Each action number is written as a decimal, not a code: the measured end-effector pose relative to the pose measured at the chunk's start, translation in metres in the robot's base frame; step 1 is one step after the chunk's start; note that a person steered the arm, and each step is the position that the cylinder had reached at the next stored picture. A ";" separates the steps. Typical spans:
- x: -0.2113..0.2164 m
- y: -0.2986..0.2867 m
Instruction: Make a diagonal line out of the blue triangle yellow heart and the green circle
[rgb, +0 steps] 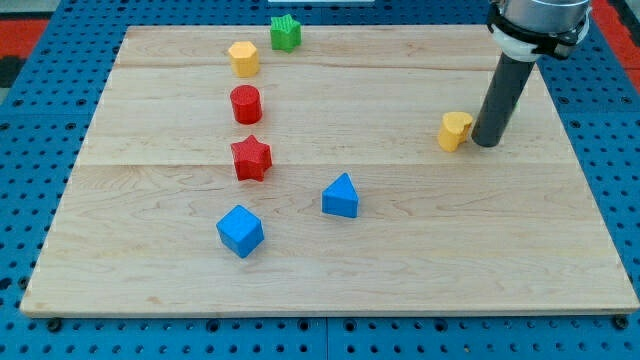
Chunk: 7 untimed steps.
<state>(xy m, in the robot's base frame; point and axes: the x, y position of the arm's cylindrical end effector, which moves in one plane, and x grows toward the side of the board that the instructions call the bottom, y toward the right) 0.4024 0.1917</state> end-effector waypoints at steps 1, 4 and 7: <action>-0.018 -0.027; -0.052 -0.077; -0.077 -0.085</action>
